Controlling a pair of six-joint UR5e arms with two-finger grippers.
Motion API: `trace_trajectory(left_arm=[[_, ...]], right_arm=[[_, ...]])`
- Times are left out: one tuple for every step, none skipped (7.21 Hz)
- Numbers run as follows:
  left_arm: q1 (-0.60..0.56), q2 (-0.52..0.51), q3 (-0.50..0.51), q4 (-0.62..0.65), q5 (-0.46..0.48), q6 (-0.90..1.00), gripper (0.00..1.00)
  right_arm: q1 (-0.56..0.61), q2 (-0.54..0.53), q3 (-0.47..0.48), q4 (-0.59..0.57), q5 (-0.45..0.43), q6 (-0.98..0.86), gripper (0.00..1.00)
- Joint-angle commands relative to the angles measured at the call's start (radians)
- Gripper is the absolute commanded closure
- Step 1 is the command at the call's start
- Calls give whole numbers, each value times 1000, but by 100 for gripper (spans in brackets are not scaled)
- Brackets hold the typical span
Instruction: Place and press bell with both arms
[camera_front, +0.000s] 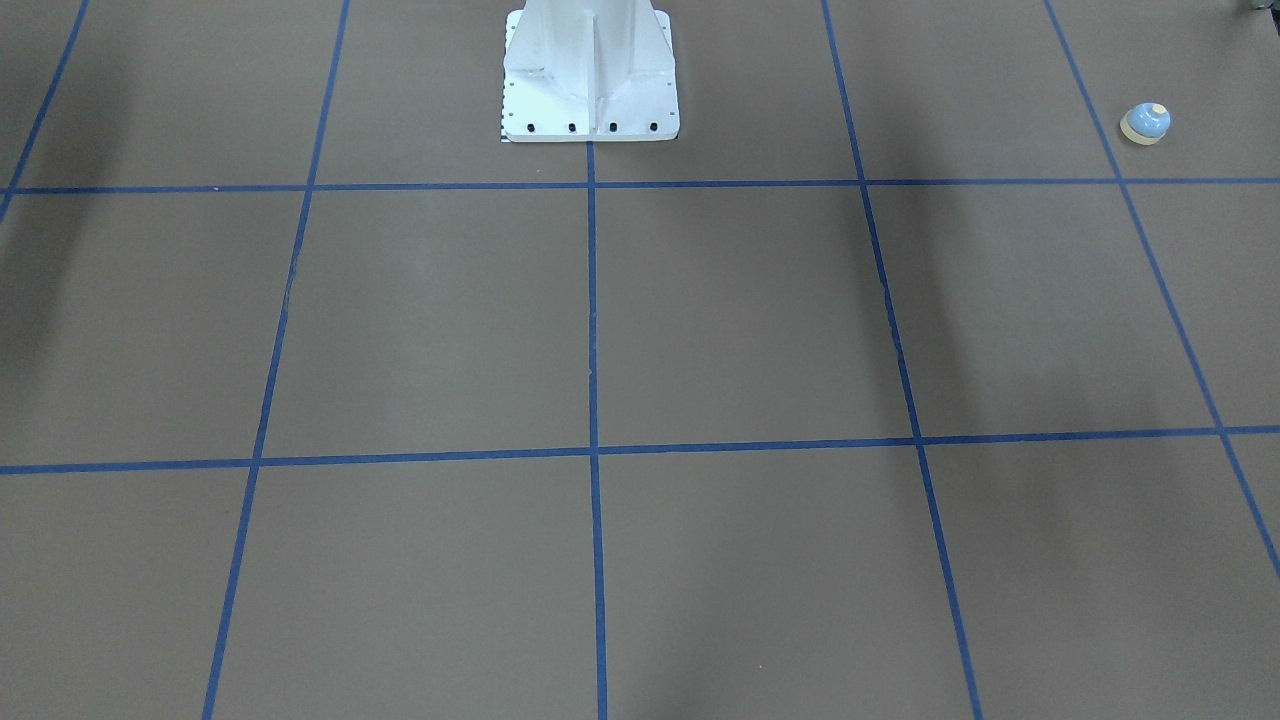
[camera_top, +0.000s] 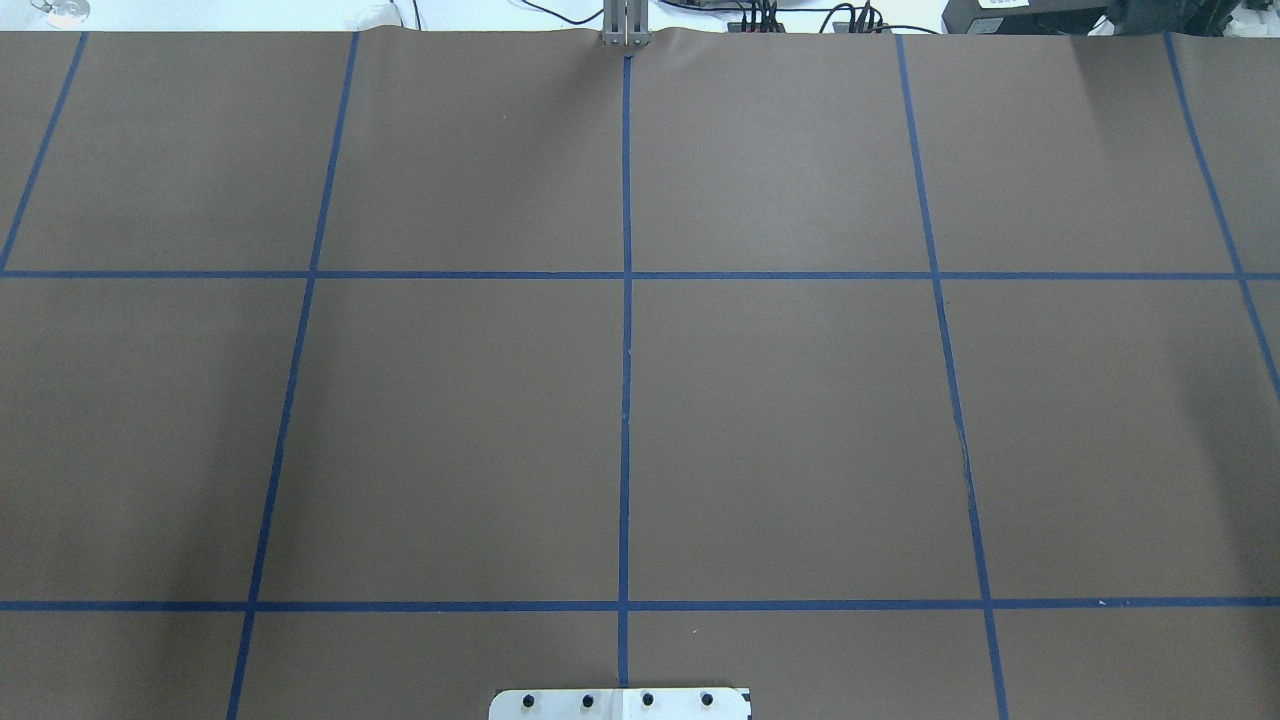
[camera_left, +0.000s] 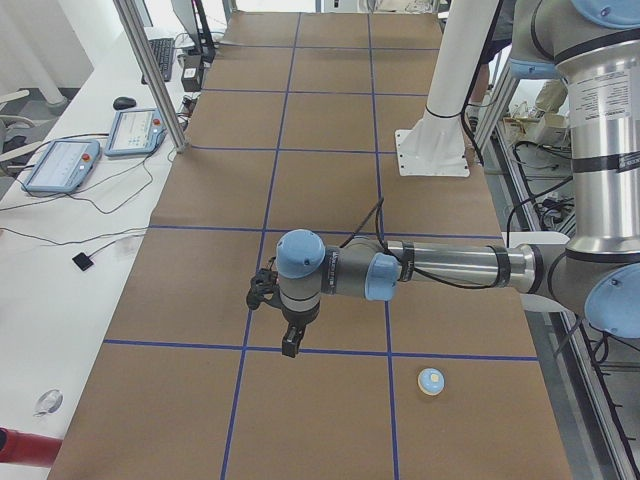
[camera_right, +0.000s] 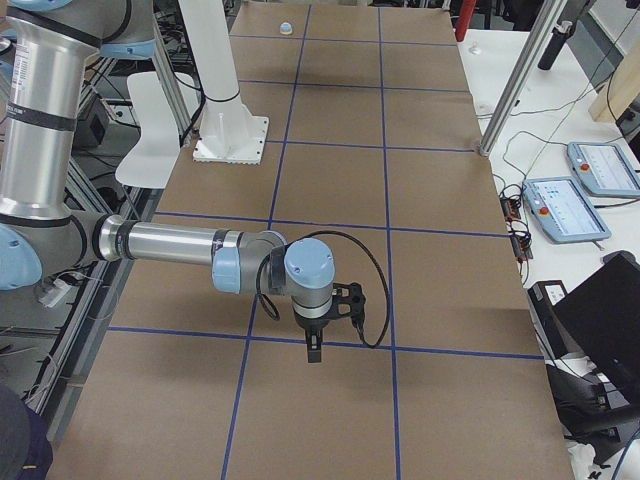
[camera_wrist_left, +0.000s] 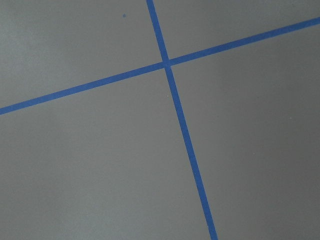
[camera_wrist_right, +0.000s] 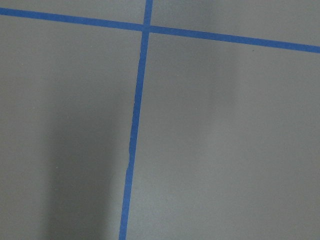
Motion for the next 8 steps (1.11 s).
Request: trace_trajectory(left_arm=[[3,8,-26,0,1,0,0],[5,8,-29,0,0,-3,0],[5,8,-35,0,0,-5,0],[5,6,-37,0,0,-3,0],[5,2,-41,-3,-6,-8,0],[5,-4,-44,-5,-2,-9,0],[5,-21,-52,-6,-2,-12,0],[5,-49,-52,-5,-2,-12,0]], right_arm=[[-1,0,0,1,0,0,0],[1,0,0,1,0,0,0],[1,0,2,-1,11,0,0],[1,2,8,1,24,-2,0],[1,3,15,1,25,-2,0],[-1,12,17,2,26,1,0],[-1,37,18,8,28,0,0],[1,43,17,55,22,8,0]])
